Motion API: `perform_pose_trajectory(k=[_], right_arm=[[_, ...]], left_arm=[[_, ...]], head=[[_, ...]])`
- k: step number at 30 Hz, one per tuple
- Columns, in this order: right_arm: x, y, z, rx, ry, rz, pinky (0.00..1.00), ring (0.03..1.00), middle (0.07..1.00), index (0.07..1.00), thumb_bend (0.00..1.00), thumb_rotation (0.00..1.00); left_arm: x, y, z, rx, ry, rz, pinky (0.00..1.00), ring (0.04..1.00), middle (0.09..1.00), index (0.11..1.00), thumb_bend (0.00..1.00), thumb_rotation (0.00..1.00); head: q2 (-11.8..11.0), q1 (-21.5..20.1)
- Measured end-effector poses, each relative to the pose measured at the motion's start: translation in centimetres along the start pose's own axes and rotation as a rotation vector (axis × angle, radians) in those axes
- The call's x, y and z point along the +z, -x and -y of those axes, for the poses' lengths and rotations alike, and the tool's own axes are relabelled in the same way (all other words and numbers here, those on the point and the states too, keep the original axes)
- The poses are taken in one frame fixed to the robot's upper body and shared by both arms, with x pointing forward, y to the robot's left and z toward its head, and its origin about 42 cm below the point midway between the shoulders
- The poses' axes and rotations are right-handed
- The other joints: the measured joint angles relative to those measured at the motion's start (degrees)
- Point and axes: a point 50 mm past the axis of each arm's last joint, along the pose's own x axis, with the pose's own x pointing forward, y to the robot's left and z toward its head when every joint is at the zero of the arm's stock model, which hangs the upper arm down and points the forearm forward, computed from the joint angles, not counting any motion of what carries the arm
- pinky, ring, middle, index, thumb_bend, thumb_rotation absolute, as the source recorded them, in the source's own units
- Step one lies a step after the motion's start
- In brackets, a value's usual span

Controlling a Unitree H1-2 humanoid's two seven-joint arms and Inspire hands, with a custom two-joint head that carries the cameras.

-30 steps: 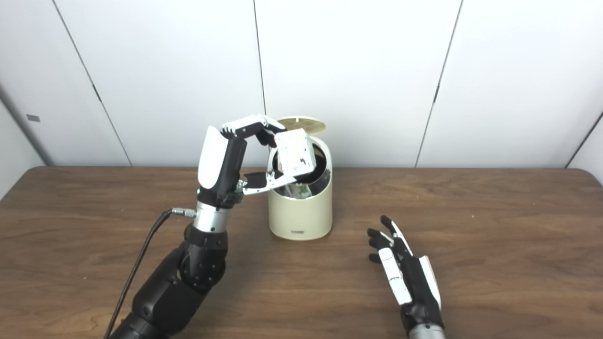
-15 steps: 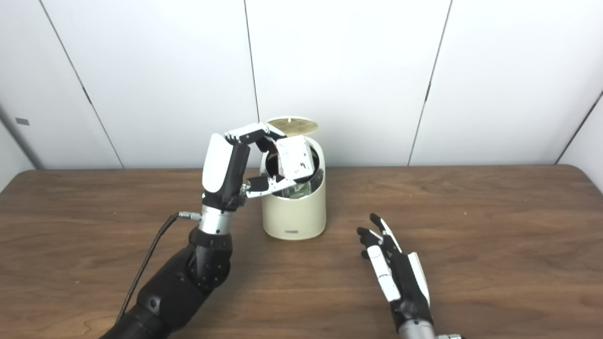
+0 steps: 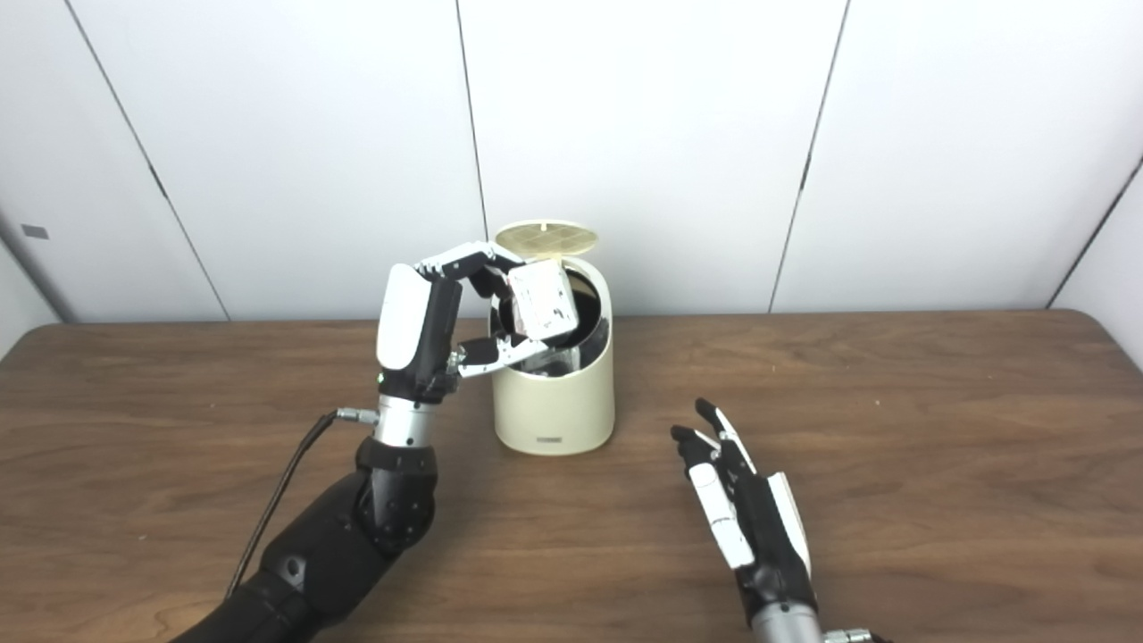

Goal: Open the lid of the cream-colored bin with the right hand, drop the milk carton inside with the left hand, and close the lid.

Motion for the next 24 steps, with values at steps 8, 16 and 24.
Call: perform_pose_trajectory(k=[8, 16, 24], right_arm=[[0.04, 0.01, 0.01, 0.0, -0.002, 0.001, 0.8, 0.843, 0.823, 0.933, 0.51, 0.95], [0.21, 0.04, 0.05, 0.001, -0.007, 0.005, 0.79, 0.834, 0.814, 0.931, 0.49, 0.94], [0.26, 0.07, 0.0, 0.022, -0.038, 0.005, 0.8, 0.85, 0.812, 0.939, 0.52, 0.94]], left_arm=[[-0.5, -0.16, 0.01, 0.002, 0.039, -0.066, 0.35, 0.438, 0.514, 0.479, 0.48, 0.0], [-0.33, -0.25, -0.12, -0.044, 0.096, -0.118, 0.37, 0.4, 0.5, 0.55, 0.49, 0.0], [0.01, -0.71, -0.57, -0.077, 0.102, -0.137, 0.4, 0.449, 0.538, 0.578, 0.99, 0.02]], head=[[0.35, -0.09], [0.88, 1.05], [1.14, 0.79]])
